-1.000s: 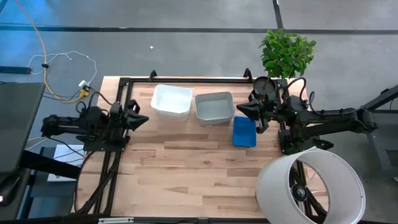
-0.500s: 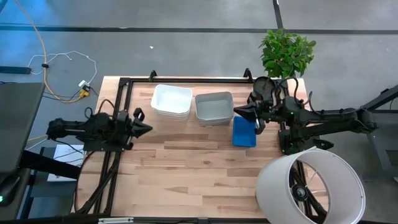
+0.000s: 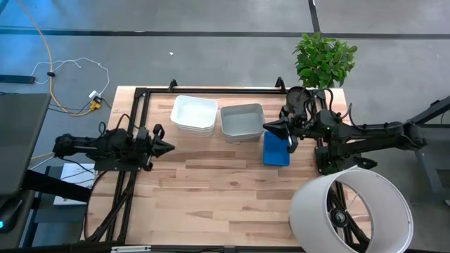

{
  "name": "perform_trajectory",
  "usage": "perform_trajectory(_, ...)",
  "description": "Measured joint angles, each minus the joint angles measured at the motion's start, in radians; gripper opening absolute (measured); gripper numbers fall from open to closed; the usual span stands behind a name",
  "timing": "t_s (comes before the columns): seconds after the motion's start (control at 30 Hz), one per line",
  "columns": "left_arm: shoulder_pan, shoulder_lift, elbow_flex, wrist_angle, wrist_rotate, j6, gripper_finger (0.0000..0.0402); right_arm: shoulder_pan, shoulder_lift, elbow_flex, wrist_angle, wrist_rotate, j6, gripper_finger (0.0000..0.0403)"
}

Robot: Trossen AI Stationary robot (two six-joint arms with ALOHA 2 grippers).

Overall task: Stack baskets by color
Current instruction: Return to Home Position

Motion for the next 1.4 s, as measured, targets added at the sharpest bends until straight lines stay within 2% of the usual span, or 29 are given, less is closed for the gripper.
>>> perform_trajectory(0.2,0.000,0.000,0.000,0.002,-0.009,0.014,0.0000,0.000,-0.006,0.000,-0.014,-0.019,-0.001,0.0000)
perform_trajectory(0.33,0.000,0.000,0.000,0.002,-0.010,0.015,0.0001,-0.016,-0.062,-0.007,-0.104,-0.043,-0.029,0.0000)
perform_trajectory(0.47,0.000,0.000,0.000,0.002,-0.010,0.016,0.0000,-0.042,-0.206,-0.109,-0.113,-0.053,0.001,0.0000)
perform_trajectory(0.67,0.000,0.000,0.000,0.002,-0.010,0.016,0.0001,-0.042,-0.487,-0.303,-0.106,0.002,0.085,0.0000)
perform_trajectory(0.97,0.000,0.000,0.000,0.002,-0.011,0.015,0.0003,-0.042,-0.751,-0.504,-0.118,-0.003,0.027,0.0000)
perform_trajectory(1.07,0.000,0.001,0.000,0.002,-0.010,0.015,0.0003,-0.042,-0.842,-0.511,-0.221,-0.026,-0.002,0.0000)
perform_trajectory(1.23,0.000,0.002,0.000,0.002,-0.010,0.015,0.0003,-0.042,-0.842,-0.512,-0.279,-0.118,-0.104,0.0000)
perform_trajectory(1.4,0.000,0.002,0.000,0.000,-0.006,0.015,0.0003,-0.041,-0.841,-0.512,-0.402,-0.136,-0.107,0.0000)
